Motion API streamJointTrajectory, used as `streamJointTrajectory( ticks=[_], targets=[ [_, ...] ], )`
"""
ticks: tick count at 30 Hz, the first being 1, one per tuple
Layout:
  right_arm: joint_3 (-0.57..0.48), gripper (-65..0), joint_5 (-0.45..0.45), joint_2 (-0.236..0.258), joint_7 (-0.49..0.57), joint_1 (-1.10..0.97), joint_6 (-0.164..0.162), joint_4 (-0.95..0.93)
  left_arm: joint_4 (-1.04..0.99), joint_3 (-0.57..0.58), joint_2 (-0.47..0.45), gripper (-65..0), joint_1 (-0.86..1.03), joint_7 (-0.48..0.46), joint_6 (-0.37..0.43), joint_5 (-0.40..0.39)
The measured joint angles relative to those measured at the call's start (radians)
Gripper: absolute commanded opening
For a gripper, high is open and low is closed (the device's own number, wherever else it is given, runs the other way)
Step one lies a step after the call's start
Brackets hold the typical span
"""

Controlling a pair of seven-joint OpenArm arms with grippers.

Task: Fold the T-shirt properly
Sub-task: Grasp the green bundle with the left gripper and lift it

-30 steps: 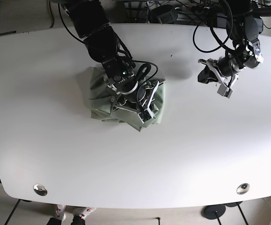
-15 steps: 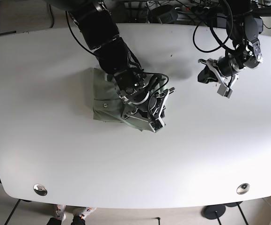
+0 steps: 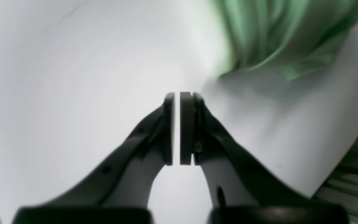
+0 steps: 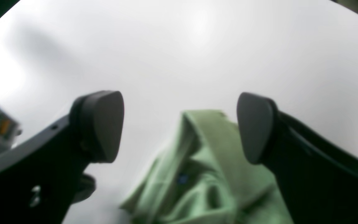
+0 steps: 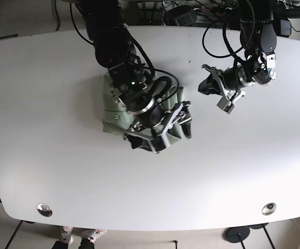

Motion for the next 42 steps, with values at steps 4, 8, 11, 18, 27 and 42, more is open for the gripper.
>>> streamJointTrajectory(
  ticks=[4,8,11,18,27,42],
  targets=[
    [0.182,-24.9,-0.006,0.041,-0.015,-0.010,0.107,-0.007,0.032,0.101,0.053,-63.2,-0.039,0.002,0.045,-0.002],
    [0.335,-53.3,-0.010,0.038,-0.007,0.025,0.248,-0.095,0.034,0.159,0.097,-63.3,-0.052,-0.042,0.177,0.002],
    [0.381,-56.0,-0.017,0.081,-0.008,0.069,0.351,-0.212,0.034,0.232,0.098,-63.3,-0.051,-0.084,0.246,0.002],
    [0.385,-56.3,-0.017,0.179,0.079,0.160,0.502,-0.471,0.016,0.332,0.100,-63.5,-0.018,-0.252,0.444,-0.005],
    [0.385,-56.3,-0.017,0.202,0.186,0.150,0.553,-0.587,-0.241,0.317,0.087,-63.5,-0.100,-0.357,0.440,-0.051],
    [0.514,-56.4,-0.024,0.154,0.173,-0.140,0.613,-0.297,-0.595,0.456,0.074,-63.3,-0.533,-0.326,0.472,-0.006]
  ],
)
